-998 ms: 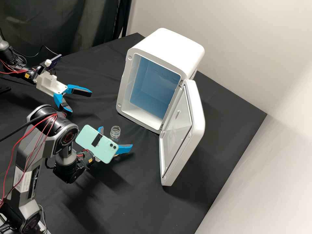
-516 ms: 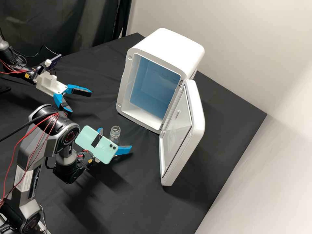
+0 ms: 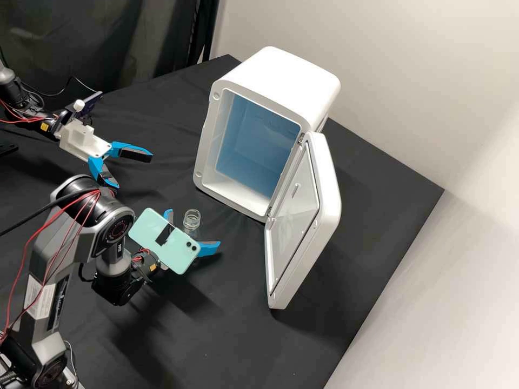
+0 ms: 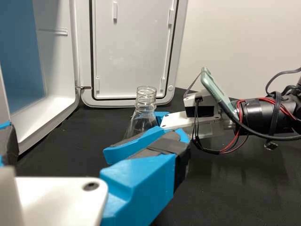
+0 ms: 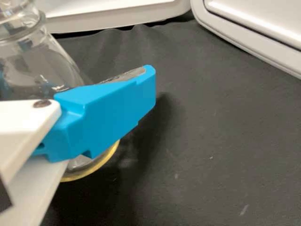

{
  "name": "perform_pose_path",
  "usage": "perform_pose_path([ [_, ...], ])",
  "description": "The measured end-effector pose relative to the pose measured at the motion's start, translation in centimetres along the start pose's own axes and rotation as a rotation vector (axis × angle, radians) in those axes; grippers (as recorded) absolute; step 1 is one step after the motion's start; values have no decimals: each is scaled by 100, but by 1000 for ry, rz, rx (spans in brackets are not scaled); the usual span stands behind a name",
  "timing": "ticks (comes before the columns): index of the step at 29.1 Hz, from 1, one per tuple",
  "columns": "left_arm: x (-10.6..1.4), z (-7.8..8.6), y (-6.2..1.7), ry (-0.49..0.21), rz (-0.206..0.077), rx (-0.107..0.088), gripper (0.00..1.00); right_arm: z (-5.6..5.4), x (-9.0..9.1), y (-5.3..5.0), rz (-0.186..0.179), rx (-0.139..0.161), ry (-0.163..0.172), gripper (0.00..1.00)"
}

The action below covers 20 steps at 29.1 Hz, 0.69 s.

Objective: Place the flask in the incubator

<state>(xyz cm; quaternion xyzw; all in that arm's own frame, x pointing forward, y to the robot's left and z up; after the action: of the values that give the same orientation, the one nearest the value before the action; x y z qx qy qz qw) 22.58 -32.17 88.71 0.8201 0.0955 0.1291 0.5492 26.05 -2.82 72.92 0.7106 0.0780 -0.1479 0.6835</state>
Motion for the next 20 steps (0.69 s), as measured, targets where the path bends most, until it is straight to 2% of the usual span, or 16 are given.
perform_pose_path([
  [5, 5, 19, -7, -7, -3, 1, 100, -2, 10, 1, -6, 20, 7, 100],
  [20, 6, 22, -8, -9, -3, 1, 100, -6, 10, -3, -11, 17, 12, 100],
])
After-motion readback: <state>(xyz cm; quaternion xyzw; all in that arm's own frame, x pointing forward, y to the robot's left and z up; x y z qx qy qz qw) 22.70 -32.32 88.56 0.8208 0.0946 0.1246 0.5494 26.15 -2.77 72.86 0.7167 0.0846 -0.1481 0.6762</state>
